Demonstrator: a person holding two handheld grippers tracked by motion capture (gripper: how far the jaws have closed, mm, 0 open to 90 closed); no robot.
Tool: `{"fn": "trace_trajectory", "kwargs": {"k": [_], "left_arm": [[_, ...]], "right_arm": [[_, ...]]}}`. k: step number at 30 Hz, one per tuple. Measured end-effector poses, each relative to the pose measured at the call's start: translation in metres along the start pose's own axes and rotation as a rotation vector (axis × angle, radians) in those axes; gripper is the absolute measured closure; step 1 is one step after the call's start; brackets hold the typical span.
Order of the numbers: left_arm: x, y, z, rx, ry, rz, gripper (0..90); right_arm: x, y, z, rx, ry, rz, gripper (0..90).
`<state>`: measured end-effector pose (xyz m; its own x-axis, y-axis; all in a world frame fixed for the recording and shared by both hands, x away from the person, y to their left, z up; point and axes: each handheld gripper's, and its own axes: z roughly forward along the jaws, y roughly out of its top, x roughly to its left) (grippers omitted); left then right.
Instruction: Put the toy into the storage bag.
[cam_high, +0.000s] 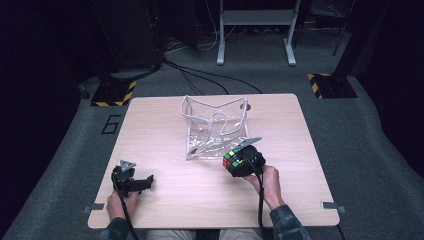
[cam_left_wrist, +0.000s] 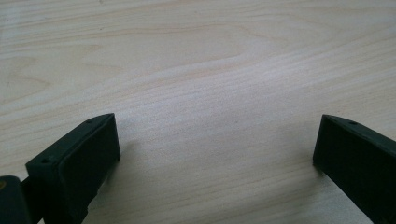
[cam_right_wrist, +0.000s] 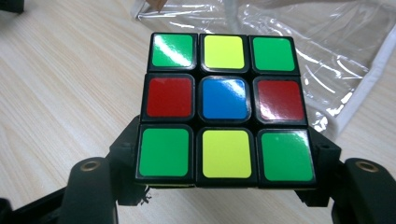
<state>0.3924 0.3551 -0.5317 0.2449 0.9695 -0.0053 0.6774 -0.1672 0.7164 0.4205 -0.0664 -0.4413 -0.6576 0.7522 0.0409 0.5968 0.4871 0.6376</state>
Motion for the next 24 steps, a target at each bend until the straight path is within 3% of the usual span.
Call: {"fn": "trace_trajectory", "kwargs": {"k": [11,17,24], "left_arm": [[0.000,0.000,0.000,0.000,0.000,0.000,0.4],[0.000,0.000,0.000,0.000,0.000,0.000,0.4],[0.000,0.000,0.000,0.000,-0.002,0.002,0.4]], "right_arm": [[-0.009,0.007,-0.019,-0.015,-0.014,0.002,32.9],[-0.011,0.011,-0.026,-0.022,-0.012,0.028,32.9],[-0.017,0.018,-0.039,-0.044,-0.026,0.016,32.9]]}}
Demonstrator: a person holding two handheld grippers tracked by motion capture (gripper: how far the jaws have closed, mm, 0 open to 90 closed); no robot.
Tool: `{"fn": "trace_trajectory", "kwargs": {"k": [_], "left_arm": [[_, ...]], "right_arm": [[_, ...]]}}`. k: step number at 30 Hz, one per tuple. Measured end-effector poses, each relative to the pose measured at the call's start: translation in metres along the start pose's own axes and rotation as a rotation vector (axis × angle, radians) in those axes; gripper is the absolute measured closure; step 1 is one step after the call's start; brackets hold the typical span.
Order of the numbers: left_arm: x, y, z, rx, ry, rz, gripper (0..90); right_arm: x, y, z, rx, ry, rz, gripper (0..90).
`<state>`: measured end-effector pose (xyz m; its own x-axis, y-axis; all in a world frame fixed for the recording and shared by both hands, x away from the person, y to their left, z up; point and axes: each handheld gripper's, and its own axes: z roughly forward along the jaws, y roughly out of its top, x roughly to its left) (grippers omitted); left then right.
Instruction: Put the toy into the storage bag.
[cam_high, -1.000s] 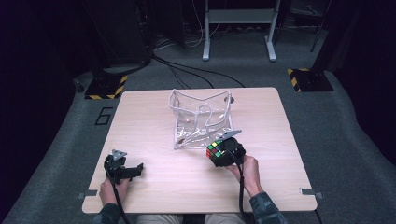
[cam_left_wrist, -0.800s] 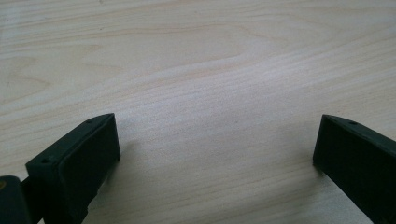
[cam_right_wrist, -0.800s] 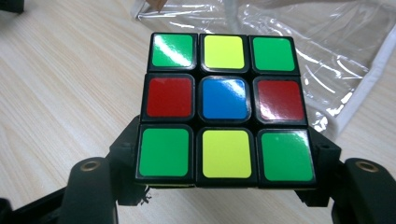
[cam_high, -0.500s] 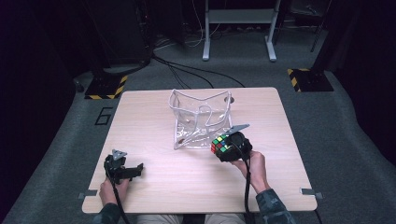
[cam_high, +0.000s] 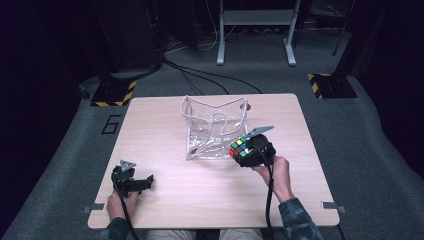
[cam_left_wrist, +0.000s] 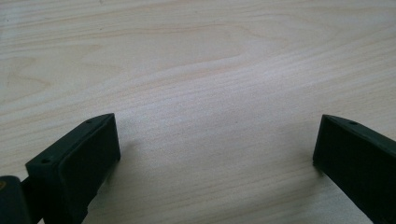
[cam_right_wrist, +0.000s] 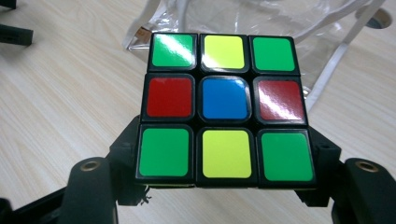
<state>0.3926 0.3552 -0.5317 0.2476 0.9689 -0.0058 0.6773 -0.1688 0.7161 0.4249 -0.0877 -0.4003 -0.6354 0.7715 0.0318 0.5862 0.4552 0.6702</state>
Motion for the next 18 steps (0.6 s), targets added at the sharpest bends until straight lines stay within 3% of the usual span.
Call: {"fn": "trace_trajectory", "kwargs": {"k": [18], "left_arm": [[0.000,0.000,0.000,0.000,0.001,-0.001,0.4]], "right_arm": [[-0.010,0.022,-0.023,-0.024,-0.030,-0.001,32.9]]}}
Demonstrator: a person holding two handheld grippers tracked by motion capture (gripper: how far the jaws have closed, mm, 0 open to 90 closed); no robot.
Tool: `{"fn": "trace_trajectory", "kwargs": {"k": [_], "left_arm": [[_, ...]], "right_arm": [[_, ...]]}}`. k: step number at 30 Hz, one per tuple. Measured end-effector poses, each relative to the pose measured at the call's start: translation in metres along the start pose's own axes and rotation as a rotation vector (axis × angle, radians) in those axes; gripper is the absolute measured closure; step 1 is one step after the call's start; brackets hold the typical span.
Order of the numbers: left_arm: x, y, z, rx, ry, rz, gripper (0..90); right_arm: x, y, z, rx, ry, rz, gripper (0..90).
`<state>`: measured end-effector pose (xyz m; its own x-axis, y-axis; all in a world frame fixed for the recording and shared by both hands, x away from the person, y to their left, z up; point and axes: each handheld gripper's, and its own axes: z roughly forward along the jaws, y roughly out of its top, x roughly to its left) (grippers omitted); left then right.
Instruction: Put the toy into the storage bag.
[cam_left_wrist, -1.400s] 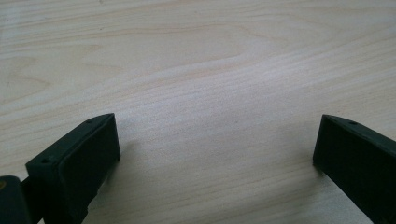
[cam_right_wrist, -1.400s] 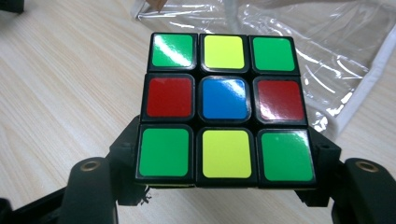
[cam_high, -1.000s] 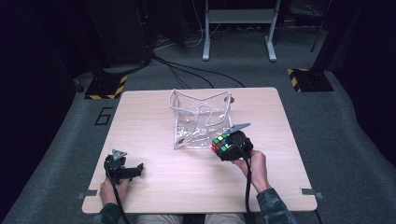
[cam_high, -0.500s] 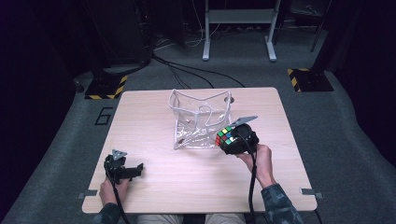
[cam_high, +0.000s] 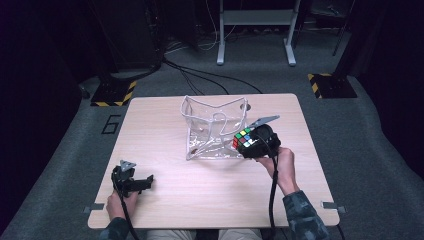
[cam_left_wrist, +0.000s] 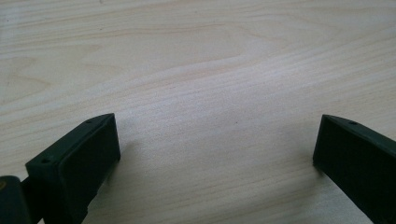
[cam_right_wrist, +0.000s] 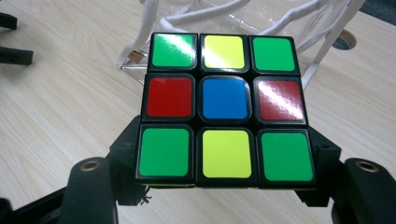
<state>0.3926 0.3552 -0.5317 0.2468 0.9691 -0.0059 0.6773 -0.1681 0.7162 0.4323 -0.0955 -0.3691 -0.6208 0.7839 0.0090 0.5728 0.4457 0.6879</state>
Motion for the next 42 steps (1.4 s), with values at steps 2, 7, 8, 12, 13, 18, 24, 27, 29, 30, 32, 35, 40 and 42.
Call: {"fn": "trace_trajectory", "kwargs": {"k": [2,7,8,12,13,18,24,27,29,30,32,35,40,42], "left_arm": [[0.000,0.000,0.000,0.000,0.000,0.000,0.4],[0.000,0.000,0.000,0.000,-0.001,0.000,0.4],[0.000,0.000,0.000,0.000,-0.001,0.001,0.4],[0.000,0.000,0.000,0.000,-0.001,0.001,0.4],[0.000,0.000,0.000,0.000,-0.001,0.001,0.4],[0.000,0.000,0.000,0.000,-0.001,0.001,0.4],[0.000,0.000,0.000,0.000,-0.001,0.000,0.4],[0.000,0.000,0.000,0.000,-0.001,-0.004,0.4],[0.000,0.000,0.000,0.003,-0.001,-0.004,0.4],[0.000,0.000,0.000,0.002,-0.001,-0.003,0.4],[0.000,0.000,0.000,0.002,-0.001,-0.003,0.4],[0.000,0.000,0.000,0.003,-0.001,-0.004,0.4],[0.000,0.000,0.000,0.002,-0.001,-0.003,0.4],[0.000,0.000,0.000,0.002,-0.001,-0.003,0.4]], "right_arm": [[-0.001,0.003,-0.002,-0.005,0.000,0.002,32.9],[-0.005,0.012,-0.007,-0.008,-0.008,0.004,32.9],[-0.005,0.014,-0.008,-0.008,-0.009,0.005,32.9],[-0.007,0.022,-0.011,-0.017,-0.014,0.001,32.9],[-0.008,0.024,-0.012,-0.019,-0.014,0.001,32.9],[-0.009,0.032,-0.016,-0.021,-0.017,0.003,32.9],[-0.010,0.042,-0.018,-0.029,-0.021,-0.011,33.0],[-0.009,0.047,-0.018,-0.029,-0.022,-0.013,33.0],[-0.010,0.051,-0.017,-0.035,-0.025,-0.020,32.9],[-0.009,0.052,-0.018,-0.027,-0.023,-0.013,32.9],[-0.010,0.056,-0.016,-0.033,-0.024,-0.017,32.9],[-0.009,0.060,-0.013,-0.032,-0.023,-0.024,32.9],[-0.009,0.069,-0.009,-0.033,-0.023,-0.032,33.0],[-0.009,0.071,-0.008,-0.033,-0.023,-0.039,33.0]]}}
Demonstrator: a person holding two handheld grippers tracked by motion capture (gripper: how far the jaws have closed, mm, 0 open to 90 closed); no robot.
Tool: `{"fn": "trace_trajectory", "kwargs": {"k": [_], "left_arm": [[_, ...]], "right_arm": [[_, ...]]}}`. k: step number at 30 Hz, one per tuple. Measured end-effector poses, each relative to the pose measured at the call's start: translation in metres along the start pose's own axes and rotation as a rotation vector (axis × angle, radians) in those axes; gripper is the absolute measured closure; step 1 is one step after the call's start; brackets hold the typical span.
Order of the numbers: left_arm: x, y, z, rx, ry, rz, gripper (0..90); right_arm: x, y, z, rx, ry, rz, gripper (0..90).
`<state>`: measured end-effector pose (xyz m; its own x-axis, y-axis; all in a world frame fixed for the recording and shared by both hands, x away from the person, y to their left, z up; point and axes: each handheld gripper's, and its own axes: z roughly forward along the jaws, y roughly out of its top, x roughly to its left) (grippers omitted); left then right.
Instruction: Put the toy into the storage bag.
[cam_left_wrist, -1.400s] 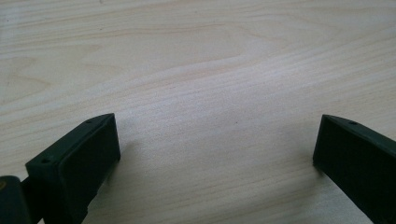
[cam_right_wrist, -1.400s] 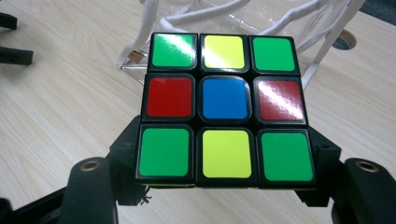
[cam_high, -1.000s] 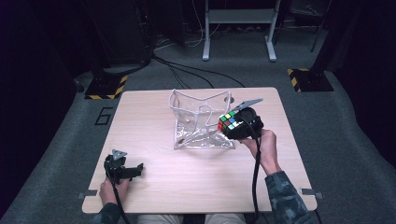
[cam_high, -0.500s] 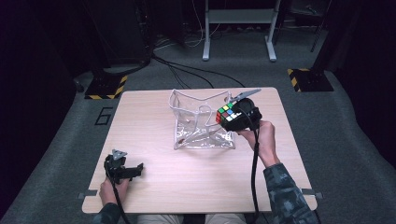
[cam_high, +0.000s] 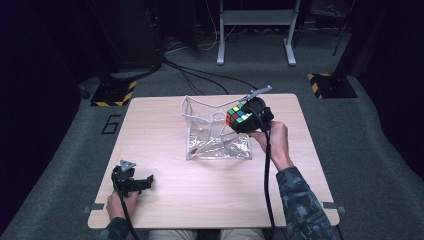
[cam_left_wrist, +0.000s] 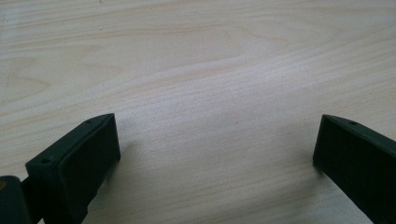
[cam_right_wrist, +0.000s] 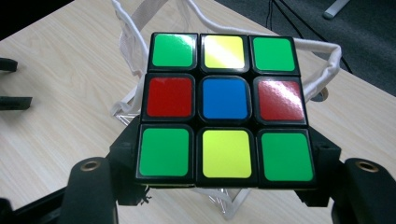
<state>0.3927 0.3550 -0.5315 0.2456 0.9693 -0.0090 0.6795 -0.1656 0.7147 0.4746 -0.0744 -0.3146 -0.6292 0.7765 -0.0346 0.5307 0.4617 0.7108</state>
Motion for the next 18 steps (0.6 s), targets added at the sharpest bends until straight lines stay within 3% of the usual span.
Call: {"fn": "trace_trajectory", "kwargs": {"k": [18], "left_arm": [[0.000,0.000,0.000,0.000,0.000,0.000,0.4]], "right_arm": [[0.000,0.024,0.022,0.003,0.005,-0.019,33.0]]}}
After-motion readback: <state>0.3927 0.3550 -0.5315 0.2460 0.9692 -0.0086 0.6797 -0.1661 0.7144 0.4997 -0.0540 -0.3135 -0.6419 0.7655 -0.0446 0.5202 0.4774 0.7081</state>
